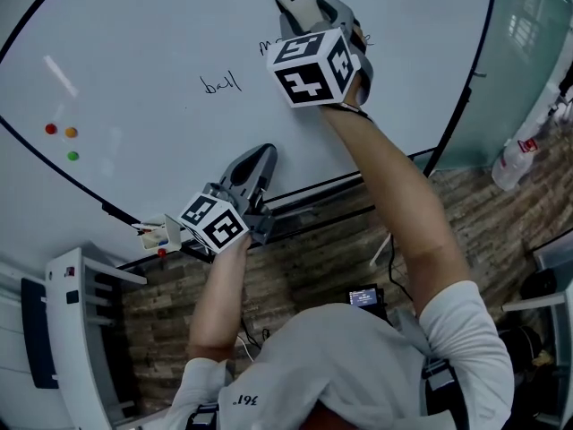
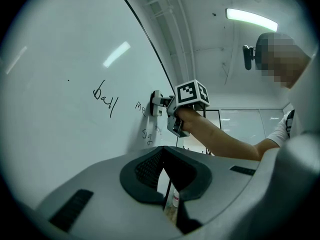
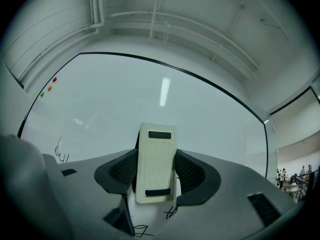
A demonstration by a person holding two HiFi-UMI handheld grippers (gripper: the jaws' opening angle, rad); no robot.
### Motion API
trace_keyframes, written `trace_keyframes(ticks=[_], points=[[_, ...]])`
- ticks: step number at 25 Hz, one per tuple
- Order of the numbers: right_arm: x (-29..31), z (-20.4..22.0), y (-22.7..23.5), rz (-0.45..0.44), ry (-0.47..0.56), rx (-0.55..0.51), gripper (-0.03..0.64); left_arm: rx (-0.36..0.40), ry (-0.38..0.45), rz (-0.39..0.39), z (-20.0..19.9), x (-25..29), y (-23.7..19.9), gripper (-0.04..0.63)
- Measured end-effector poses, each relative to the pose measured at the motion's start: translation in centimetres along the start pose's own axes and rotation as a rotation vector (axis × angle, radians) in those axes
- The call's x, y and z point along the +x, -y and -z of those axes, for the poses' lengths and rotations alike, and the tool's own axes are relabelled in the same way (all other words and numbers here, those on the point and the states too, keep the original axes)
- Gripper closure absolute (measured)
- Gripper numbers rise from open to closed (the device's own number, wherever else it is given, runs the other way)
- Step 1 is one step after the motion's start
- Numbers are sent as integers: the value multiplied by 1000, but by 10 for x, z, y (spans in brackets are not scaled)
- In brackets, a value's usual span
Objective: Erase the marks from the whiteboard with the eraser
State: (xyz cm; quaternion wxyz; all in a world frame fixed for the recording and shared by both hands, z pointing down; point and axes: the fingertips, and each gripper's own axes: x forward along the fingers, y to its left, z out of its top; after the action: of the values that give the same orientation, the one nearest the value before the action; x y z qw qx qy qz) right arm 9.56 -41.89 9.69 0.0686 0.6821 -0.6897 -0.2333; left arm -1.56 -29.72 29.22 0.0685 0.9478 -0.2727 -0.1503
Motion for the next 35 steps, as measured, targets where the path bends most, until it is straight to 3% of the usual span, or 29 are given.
trace_keyframes(ticks=[29, 35], points=[[-2, 63, 85, 93, -92, -90, 364, -10, -8, 0, 10, 11, 3, 589], [-6, 81, 110, 139, -146, -55, 364, -22, -9, -23, 10, 5, 0, 589]])
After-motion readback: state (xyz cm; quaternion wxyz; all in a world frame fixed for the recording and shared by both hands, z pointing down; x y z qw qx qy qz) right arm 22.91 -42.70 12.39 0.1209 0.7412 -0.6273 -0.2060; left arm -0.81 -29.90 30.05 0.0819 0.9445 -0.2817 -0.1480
